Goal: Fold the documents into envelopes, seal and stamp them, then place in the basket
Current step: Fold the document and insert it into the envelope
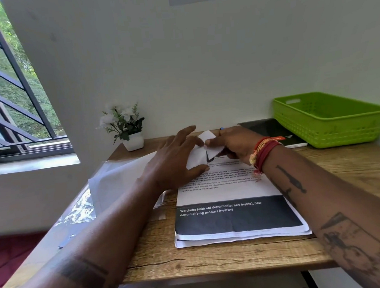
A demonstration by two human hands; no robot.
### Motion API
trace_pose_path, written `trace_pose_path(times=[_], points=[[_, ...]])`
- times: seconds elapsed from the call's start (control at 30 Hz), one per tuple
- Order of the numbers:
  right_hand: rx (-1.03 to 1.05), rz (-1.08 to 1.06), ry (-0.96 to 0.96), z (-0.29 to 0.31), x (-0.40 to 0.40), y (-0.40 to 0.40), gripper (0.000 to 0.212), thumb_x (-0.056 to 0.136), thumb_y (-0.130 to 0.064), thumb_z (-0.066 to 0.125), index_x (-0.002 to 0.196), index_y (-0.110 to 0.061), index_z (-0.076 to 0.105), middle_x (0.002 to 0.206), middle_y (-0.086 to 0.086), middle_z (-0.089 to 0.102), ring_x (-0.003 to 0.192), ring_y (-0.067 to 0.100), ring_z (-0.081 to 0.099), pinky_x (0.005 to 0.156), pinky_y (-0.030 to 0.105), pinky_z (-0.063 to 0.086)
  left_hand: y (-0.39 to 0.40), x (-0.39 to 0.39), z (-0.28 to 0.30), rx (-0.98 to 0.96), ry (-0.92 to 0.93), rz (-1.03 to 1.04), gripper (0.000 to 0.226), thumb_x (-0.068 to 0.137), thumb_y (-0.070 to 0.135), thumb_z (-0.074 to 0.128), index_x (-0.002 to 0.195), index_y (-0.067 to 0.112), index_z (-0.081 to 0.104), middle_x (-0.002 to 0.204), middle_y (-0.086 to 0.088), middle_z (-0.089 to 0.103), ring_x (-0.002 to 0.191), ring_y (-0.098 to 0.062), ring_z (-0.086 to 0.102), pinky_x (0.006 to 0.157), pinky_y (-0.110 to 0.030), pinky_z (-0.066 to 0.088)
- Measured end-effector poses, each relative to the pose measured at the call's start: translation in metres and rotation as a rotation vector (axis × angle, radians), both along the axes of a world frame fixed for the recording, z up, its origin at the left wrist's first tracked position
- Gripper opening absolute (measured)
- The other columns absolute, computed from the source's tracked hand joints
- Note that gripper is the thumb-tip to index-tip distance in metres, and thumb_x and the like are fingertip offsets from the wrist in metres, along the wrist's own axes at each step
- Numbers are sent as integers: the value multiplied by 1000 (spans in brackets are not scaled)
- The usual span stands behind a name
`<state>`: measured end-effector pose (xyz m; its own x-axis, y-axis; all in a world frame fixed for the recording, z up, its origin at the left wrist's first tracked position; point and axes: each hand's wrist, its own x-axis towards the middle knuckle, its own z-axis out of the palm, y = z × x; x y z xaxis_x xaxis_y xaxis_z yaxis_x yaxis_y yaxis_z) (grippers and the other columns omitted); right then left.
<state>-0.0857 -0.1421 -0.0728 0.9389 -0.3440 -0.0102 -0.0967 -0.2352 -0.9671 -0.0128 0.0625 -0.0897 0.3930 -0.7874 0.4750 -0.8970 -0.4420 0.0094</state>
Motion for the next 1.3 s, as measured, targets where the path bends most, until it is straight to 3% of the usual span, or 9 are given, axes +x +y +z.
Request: trace_pose_path(times=[0.1,0.23,0.33,0.47,0.67,0.83,1.0,1.1,1.3], points=[[165,-55,-49,7,-6,-8,17,90,-12,71,105,-5,73,97,13,77,80,21,75,67,27,57,-1,-2,1,-29,-24,-3,64,82,68,65,135,38,43,165,9,17,144,-26,36,117,-47,29],[141,7,-20,5,-8,-11,18,87,-14,73,104,-7,75,95,9,79,88,23,73,82,34,54,-1,-10,4,-60,-115,-46,62,84,64,65,134,33,47,165,7,20,141,-24,38,116,-42,26],[113,101,-33,7,-10,-7,24,87,-18,75,109,-7,75,102,10,77,86,20,68,78,31,50,-1,-12,6,-72,-164,-53,61,85,60,67,135,30,50,166,5,21,140,-23,37,115,-39,25],[89,114,-127,13,-13,-8,13,87,-15,77,97,-9,72,90,12,76,79,24,72,68,32,57,-2,-12,6,-93,-158,-38,61,85,60,67,135,30,50,166,4,20,142,-24,37,115,-40,26],[39,134,-146,18,-16,-7,12,86,-20,78,93,-11,74,93,13,77,84,27,71,85,43,57,-1,-12,5,-103,-170,-30,61,85,60,66,135,29,50,167,3,19,141,-24,38,115,-41,26],[7,124,-86,17,-17,-2,26,86,-24,78,102,-5,75,100,18,76,84,29,69,79,39,56,-2,-14,6,-97,-182,-45,61,86,59,66,136,29,50,167,3,18,142,-23,36,115,-39,25],[76,88,-59,20,-18,0,21,86,-21,77,99,-5,73,89,13,75,82,26,68,83,40,56,-3,-16,5,-114,-176,-36,59,86,58,66,135,29,51,167,3,18,142,-23,37,114,-40,26],[94,94,3,22,-19,-1,37,83,-27,81,107,0,74,91,11,75,81,25,67,80,39,55,-4,-16,5,-110,-183,-36,61,86,59,66,136,28,51,167,2,18,142,-24,37,114,-41,27],[143,121,105,20,-19,-4,22,82,-20,81,99,-8,74,90,12,74,88,31,71,79,38,56,-3,-17,5,-113,-185,-46,58,86,59,64,135,29,51,167,2,18,141,-25,39,115,-41,27]])
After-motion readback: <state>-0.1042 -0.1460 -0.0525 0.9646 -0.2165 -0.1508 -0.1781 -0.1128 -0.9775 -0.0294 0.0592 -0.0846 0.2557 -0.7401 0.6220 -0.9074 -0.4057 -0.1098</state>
